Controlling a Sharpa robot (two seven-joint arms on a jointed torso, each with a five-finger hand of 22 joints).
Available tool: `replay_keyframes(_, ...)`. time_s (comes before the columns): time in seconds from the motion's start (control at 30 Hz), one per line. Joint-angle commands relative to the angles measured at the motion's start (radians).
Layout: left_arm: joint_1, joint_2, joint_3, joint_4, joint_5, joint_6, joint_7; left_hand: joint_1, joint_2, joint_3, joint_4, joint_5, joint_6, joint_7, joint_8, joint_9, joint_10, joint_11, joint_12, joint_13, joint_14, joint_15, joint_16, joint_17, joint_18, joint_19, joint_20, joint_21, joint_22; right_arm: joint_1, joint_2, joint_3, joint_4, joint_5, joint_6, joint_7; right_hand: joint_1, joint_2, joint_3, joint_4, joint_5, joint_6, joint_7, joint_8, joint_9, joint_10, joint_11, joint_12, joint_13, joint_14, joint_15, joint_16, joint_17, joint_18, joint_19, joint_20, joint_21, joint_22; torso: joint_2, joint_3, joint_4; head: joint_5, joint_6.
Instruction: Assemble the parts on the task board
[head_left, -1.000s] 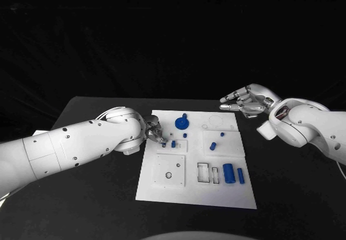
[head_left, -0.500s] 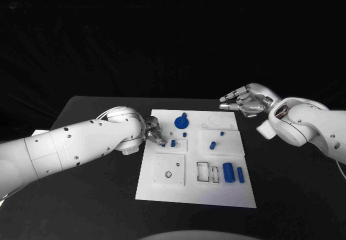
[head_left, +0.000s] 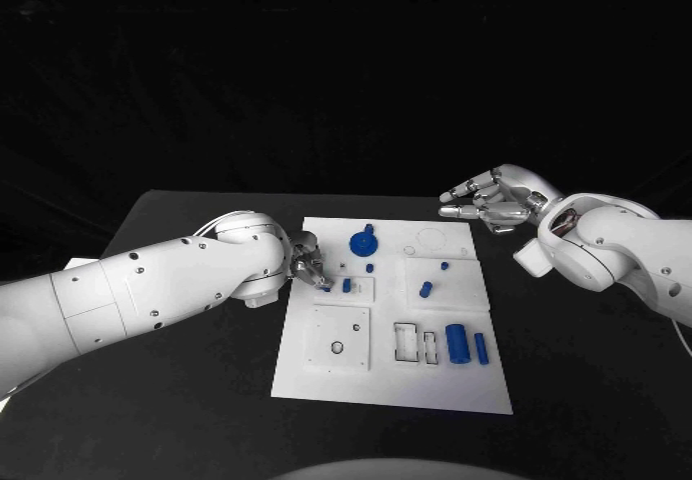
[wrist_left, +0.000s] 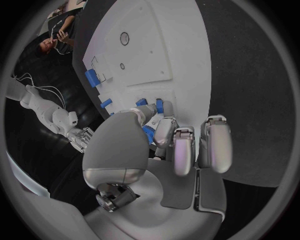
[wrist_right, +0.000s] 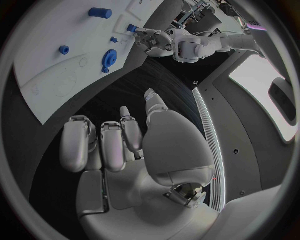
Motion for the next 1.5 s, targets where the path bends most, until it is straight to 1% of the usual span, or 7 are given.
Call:
replay_keyframes(0.03,-0.004,0.007,-0.003,-0.004,0.016,0.042,-0.016,-0.017,-0.003,0.116,-0.103,0.002,0.012,-0.014,0.004,0.002,0.007,-0.002,-0.005,-0.004,0.107,-0.004,0.003,0.263,0.004,0.046,-0.007,0.006,0.079,-0.001,0.0,0.0,0.002,-0.001,0.014,0.004,0.001,0.008,-0.005,0.001,0.003,-0.006,0.0,0.006,0.001,-0.004,-0.003,0.0,0.042,0.044,0.001,-0.004,0.002,0.014,-0.007,-0.002,-0.006,0.0,0.0,0.0006,-0.0002,0.0,-0.002)
replay_keyframes(0.13,-0.003,0.011,-0.003,-0.011,0.031,0.06,-0.032,-0.067,-0.017,0.093,-0.078,-0.002,0.019,-0.019,0.003,0.002,0.005,-0.005,-0.012,-0.014,0.107,-0.006,0.003,0.263,0.005,0.044,-0.008,0.003,0.076,-0.001,0.0,0.0,0.004,-0.001,0.013,0.004,0.001,0.008,-0.005,0.001,0.003,-0.006,0.0,0.006,0.001,-0.004,-0.003,0.0,0.042,0.044,0.001,-0.004,0.002,0.014,-0.007,-0.002,-0.006,0.0,0.0,0.0006,-0.0005,-0.001,-0.003)
replay_keyframes(0.33,-0.003,0.021,-0.003,-0.023,0.043,0.078,-0.057,-0.12,-0.025,0.056,-0.047,-0.003,0.037,-0.026,0.002,0.0,0.008,-0.01,-0.007,-0.007,0.107,-0.01,0.003,0.263,0.005,0.044,-0.011,0.002,0.076,-0.001,-0.001,0.0,0.005,-0.001,0.013,0.004,0.001,0.008,-0.005,0.001,0.003,-0.006,0.0,0.006,0.001,-0.004,-0.003,0.0,0.042,0.044,0.001,-0.004,0.002,0.014,-0.007,-0.002,-0.006,0.0,0.0,0.001,-0.0008,-0.002,-0.003)
replay_keyframes(0.77,-0.002,0.037,-0.003,-0.045,0.049,0.08,-0.088,-0.172,-0.023,0.028,-0.014,-0.001,0.058,-0.032,0.001,-0.003,0.014,-0.016,0.004,0.006,0.107,-0.015,0.003,0.263,0.002,0.048,-0.016,0.009,0.088,-0.001,-0.001,0.0,0.013,-0.002,0.006,0.008,0.002,0.01,-0.008,0.001,0.004,-0.005,0.0,0.007,0.001,-0.006,-0.003,-0.002,0.04,0.044,0.001,-0.006,0.0,0.014,-0.007,-0.002,-0.008,-0.002,0.0,0.0007,-0.0006,-0.005,-0.005)
replay_keyframes(0.97,-0.002,0.04,-0.003,-0.05,0.05,0.072,-0.089,-0.184,-0.024,0.023,-0.007,-0.001,0.062,-0.033,0.001,-0.003,0.016,-0.016,0.007,0.01,0.107,-0.016,0.003,0.263,0.001,0.05,-0.016,0.012,0.092,-0.001,-0.002,0.0,0.014,-0.002,0.005,0.008,0.002,0.01,-0.008,0.001,0.004,-0.005,0.0,0.007,0.001,-0.006,-0.003,-0.002,0.04,0.044,0.001,-0.006,0.0,0.014,-0.007,-0.002,-0.008,-0.002,0.0,0.0012,0.0003,-0.006,-0.006)
replay_keyframes(1.3,-0.001,0.045,-0.003,-0.057,0.051,0.072,-0.095,-0.205,-0.04,0.004,0.003,-0.002,0.07,-0.035,0.002,-0.002,0.021,-0.019,0.013,0.017,0.107,-0.017,0.003,0.263,-0.001,0.053,-0.018,0.02,0.102,-0.001,-0.003,0.0,0.015,-0.002,0.006,0.008,0.002,0.01,-0.008,0.001,0.004,-0.005,0.0,0.007,0.001,-0.006,-0.003,-0.002,0.04,0.044,0.001,-0.006,0.0,0.014,-0.007,-0.002,-0.008,-0.002,0.0,0.0009,-0.0002,-0.007,-0.007)
replay_keyframes(1.5,-0.001,0.048,-0.003,-0.062,0.051,0.069,-0.102,-0.222,-0.052,-0.022,0.018,-0.002,0.08,-0.037,0.002,-0.002,0.025,-0.02,0.018,0.022,0.107,-0.018,0.003,0.263,-0.003,0.056,-0.018,0.025,0.11,-0.001,-0.003,0.0,0.016,-0.001,0.005,0.009,0.002,0.01,-0.009,0.001,0.004,-0.006,0.0,0.007,0.001,-0.005,-0.003,-0.002,0.04,0.044,0.001,-0.006,0.0,0.015,-0.007,-0.002,-0.008,-0.003,0.0,0.0008,0.0,-0.008,-0.007)
